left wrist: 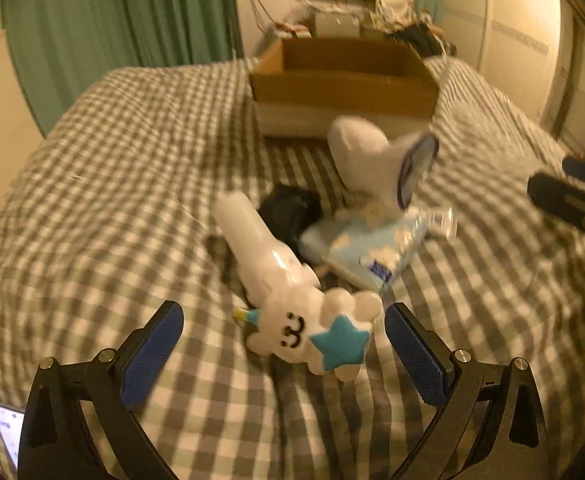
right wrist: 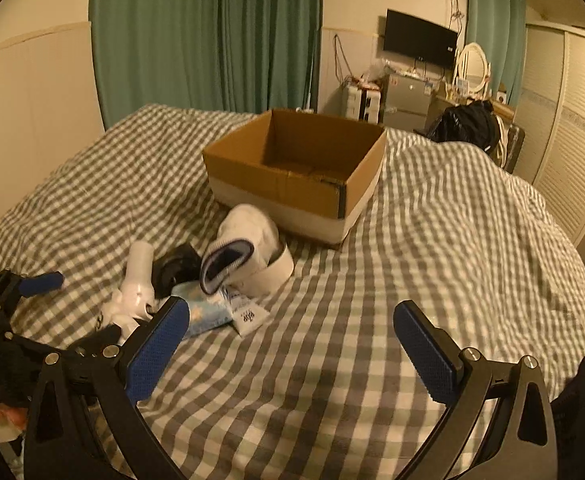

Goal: Organize objects
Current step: 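Grasp the white bear figurine with the left gripper while the right grasps the floral tissue pack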

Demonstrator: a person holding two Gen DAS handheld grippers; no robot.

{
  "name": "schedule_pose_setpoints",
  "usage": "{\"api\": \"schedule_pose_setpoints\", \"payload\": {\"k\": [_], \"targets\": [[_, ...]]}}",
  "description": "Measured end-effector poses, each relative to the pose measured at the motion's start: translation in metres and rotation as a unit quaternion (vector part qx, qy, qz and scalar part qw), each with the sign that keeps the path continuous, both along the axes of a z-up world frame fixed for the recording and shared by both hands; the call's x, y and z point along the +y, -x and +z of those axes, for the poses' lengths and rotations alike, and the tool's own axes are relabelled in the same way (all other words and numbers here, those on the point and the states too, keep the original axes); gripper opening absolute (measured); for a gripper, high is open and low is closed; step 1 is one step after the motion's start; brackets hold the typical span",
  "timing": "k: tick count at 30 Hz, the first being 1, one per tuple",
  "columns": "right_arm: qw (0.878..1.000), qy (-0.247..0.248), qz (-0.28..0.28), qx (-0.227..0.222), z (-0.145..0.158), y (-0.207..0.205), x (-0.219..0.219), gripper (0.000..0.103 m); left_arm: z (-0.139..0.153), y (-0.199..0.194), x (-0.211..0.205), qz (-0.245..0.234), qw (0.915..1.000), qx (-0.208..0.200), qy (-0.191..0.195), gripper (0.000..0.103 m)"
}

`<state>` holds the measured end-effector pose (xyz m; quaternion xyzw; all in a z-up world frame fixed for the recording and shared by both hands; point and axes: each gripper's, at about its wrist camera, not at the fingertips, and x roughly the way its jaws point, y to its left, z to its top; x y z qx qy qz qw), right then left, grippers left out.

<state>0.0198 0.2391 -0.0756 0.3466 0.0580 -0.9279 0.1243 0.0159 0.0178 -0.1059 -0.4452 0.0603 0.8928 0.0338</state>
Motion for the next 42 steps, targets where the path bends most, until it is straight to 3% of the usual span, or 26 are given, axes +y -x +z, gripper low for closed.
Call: {"api": "schedule_pose_setpoints", "payload": {"k": [1, 2, 5, 12, 17, 28, 31, 33, 42], "targets": [[1.000, 0.000, 0.000, -0.003, -0.002, 0.001, 0.000, 0.103, -0.006, 0.003, 0.003, -0.005, 0.9999, -0.009, 0.001, 0.093], [1.000, 0.000, 0.000, -0.005, -0.004, 0.002, 0.000, 0.103, -0.011, 0.004, 0.004, -0.010, 0.9998, -0.018, 0.001, 0.078], [1.000, 0.001, -0.001, -0.014, -0.009, 0.005, 0.000, 0.103, -0.017, 0.006, 0.008, -0.025, 0.9993, -0.029, -0.005, 0.063], [1.000, -0.008, 0.010, -0.022, -0.009, 0.006, -0.011, 0.102, 0.011, -0.008, -0.002, -0.026, 0.9996, 0.008, -0.012, 0.063], [0.997, -0.028, 0.054, -0.042, -0.019, 0.010, -0.042, 0.102, 0.028, -0.012, -0.016, 0.001, 0.9974, 0.054, 0.047, 0.063], [0.980, -0.080, 0.123, -0.133, -0.077, 0.046, -0.105, 0.096, 0.024, -0.004, -0.043, 0.013, 0.9983, 0.048, 0.031, 0.063], [0.980, -0.089, 0.119, -0.135, -0.085, 0.052, -0.110, 0.093, 0.022, -0.001, -0.044, 0.013, 0.9984, 0.047, 0.028, 0.063], [0.980, -0.099, 0.118, -0.127, -0.086, 0.051, -0.111, 0.076, 0.023, 0.000, -0.044, 0.013, 0.9984, 0.048, 0.026, 0.063], [0.983, -0.093, 0.116, -0.103, -0.068, 0.032, -0.101, 0.074, 0.033, -0.009, -0.040, 0.008, 0.9985, 0.053, 0.012, 0.063]]}}
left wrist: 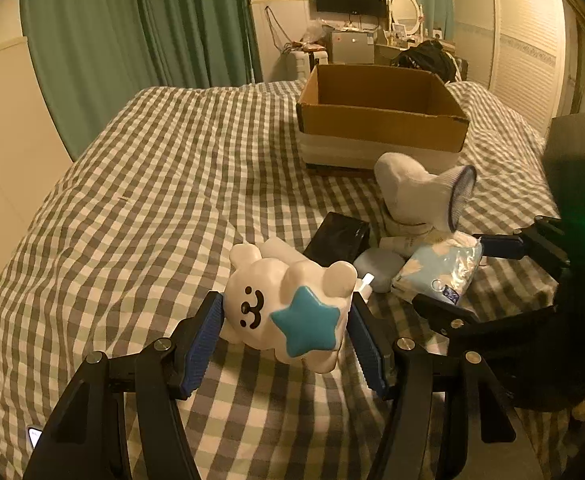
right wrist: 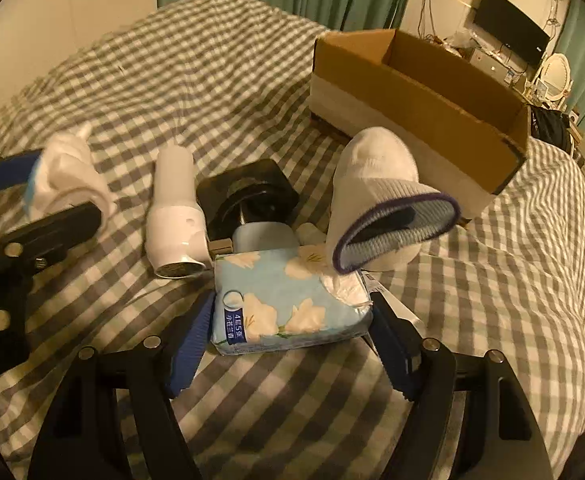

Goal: Organize objects
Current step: 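Grasp the white bear figurine with the left gripper while the right grasps the floral tissue pack, then carry the figurine and tissue pack into the cardboard box and release both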

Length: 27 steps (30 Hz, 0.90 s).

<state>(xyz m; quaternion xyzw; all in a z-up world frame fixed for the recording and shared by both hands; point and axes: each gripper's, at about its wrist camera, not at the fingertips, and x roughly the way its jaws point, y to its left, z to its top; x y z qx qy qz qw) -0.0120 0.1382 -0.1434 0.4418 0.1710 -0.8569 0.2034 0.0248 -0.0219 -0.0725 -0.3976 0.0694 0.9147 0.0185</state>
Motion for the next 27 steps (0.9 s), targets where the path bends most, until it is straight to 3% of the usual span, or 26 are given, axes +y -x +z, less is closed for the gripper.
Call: {"api": "schedule_pose_setpoints", "payload": {"k": [7, 15, 27], "targets": [[0.999, 0.032, -0.016, 0.029, 0.033, -0.027, 0.021, 0.074, 0.023, -0.012, 0.007, -0.009, 0.9997, 0.023, -0.010, 0.063], [0.993, 0.075, -0.041, 0.082, 0.094, -0.037, 0.052, 0.074, 0.057, -0.011, 0.016, -0.024, 0.9975, 0.065, -0.015, 0.063], [0.981, 0.101, -0.063, 0.152, 0.167, 0.022, 0.076, 0.074, 0.108, 0.070, 0.041, -0.059, 0.9912, 0.119, -0.006, 0.063]]}}
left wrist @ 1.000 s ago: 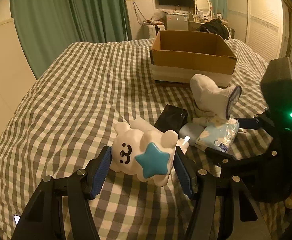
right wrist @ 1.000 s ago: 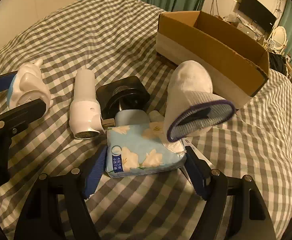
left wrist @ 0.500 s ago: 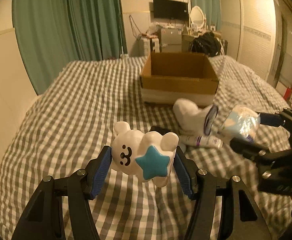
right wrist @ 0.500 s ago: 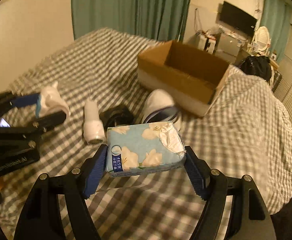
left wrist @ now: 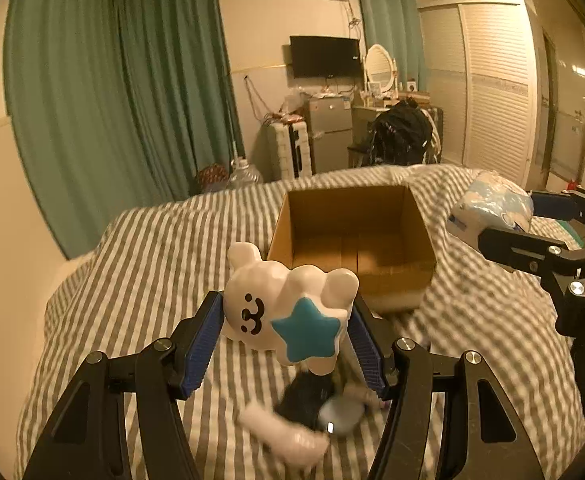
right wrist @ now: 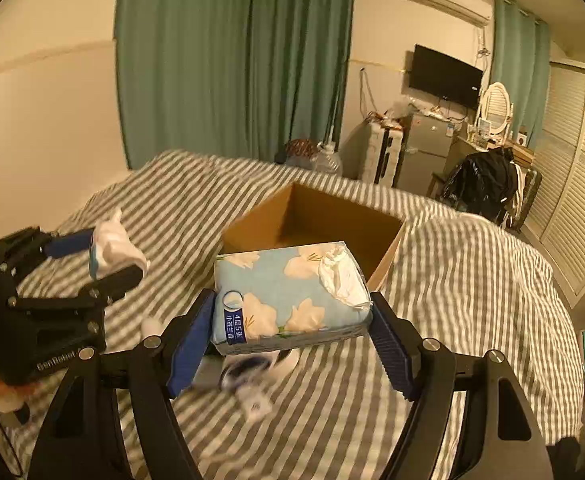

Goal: Organize objects
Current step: 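Carry the figurine and tissue pack into the cardboard box and release both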

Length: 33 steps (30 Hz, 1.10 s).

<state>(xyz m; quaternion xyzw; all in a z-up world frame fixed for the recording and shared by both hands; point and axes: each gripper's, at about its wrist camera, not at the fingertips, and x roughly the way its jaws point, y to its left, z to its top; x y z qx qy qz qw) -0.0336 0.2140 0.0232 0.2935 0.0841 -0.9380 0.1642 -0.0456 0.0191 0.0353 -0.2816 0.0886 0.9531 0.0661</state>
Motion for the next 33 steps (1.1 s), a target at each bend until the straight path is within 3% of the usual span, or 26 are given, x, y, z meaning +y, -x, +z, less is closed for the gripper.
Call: {"api": "schedule_pose_setpoints", "payload": {"k": [7, 16, 21, 28, 31, 33], "targets": [[1.000, 0.013, -0.007, 0.004, 0.022, 0.067, 0.006, 0.074, 0.018, 0.074, 0.018, -0.007, 0.9997, 0.025, 0.003, 0.063], [1.000, 0.011, -0.021, 0.010, 0.019, 0.160, 0.011, 0.074, -0.001, 0.165, 0.041, -0.039, 0.9991, 0.010, 0.012, 0.063], [0.999, 0.006, -0.037, -0.001, -0.003, 0.208, 0.016, 0.074, -0.031, 0.203, 0.051, -0.069, 0.9971, -0.024, 0.021, 0.063], [0.997, 0.018, -0.042, -0.054, -0.051, 0.249, 0.021, 0.074, -0.069, 0.221, 0.059, -0.087, 0.9935, -0.073, 0.012, 0.063], [0.997, 0.018, -0.041, -0.068, -0.067, 0.253, 0.020, 0.076, -0.074, 0.222, 0.060, -0.086, 0.9936, -0.072, 0.015, 0.068], [0.996, 0.022, -0.038, -0.077, -0.072, 0.253, 0.019, 0.078, -0.072, 0.218, 0.059, -0.079, 0.9947, -0.064, 0.016, 0.086]]}}
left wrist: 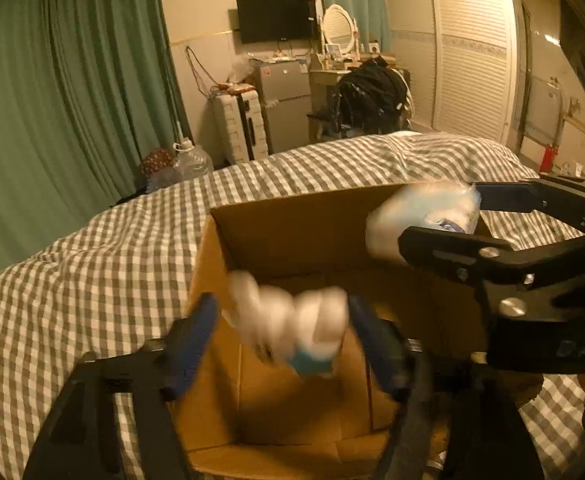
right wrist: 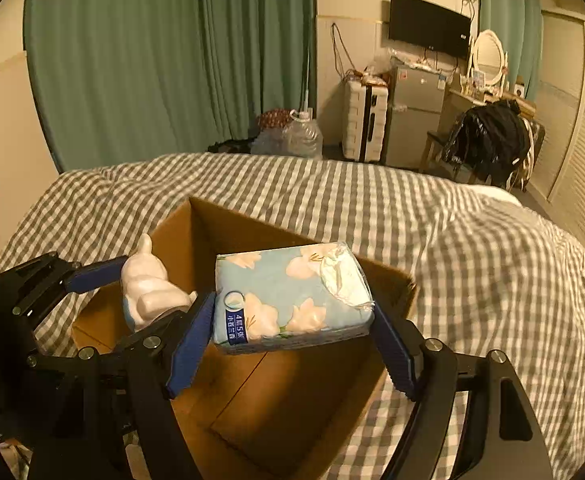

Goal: Organize objects
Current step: 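Carry the figurine and tissue pack into the cardboard box and release both, then grasp the white hair dryer with the left gripper while the right grasps the white sock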

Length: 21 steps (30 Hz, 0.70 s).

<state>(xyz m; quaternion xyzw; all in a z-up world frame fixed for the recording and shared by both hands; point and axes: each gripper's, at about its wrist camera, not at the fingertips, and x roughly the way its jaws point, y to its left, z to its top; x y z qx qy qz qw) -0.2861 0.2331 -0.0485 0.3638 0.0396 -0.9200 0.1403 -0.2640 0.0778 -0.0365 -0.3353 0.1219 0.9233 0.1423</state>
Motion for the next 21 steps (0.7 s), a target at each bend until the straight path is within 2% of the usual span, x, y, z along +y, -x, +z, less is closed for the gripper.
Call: {"api": "schedule_pose_setpoints", "payload": {"k": [1, 2, 5, 9, 15, 21], "targets": [[1.000, 0.005, 0.001, 0.002, 0.000, -0.002, 0.001, 0.080, 0.003, -0.003, -0.002, 0.002, 1.0000, 0.005, -0.002, 0.096], [1.000, 0.011, -0.002, 0.006, 0.002, -0.004, 0.002, 0.086, 0.006, -0.007, -0.004, 0.003, 0.9999, 0.011, -0.006, 0.097], [0.999, 0.021, -0.021, 0.015, 0.016, -0.013, 0.011, 0.089, 0.017, -0.016, -0.012, 0.007, 0.9999, 0.009, -0.011, 0.097], [0.999, 0.031, -0.029, 0.021, 0.052, -0.035, 0.016, 0.089, 0.045, -0.042, -0.030, 0.030, 0.9994, 0.016, -0.011, 0.097], [0.997, 0.018, -0.019, 0.077, 0.123, -0.105, 0.012, 0.089, 0.099, -0.094, -0.051, 0.061, 0.9967, 0.053, -0.012, 0.102], [0.994, 0.003, -0.005, 0.108, 0.167, -0.172, 0.002, 0.089, 0.143, -0.144, -0.080, 0.088, 0.9927, 0.083, 0.004, 0.103]]}}
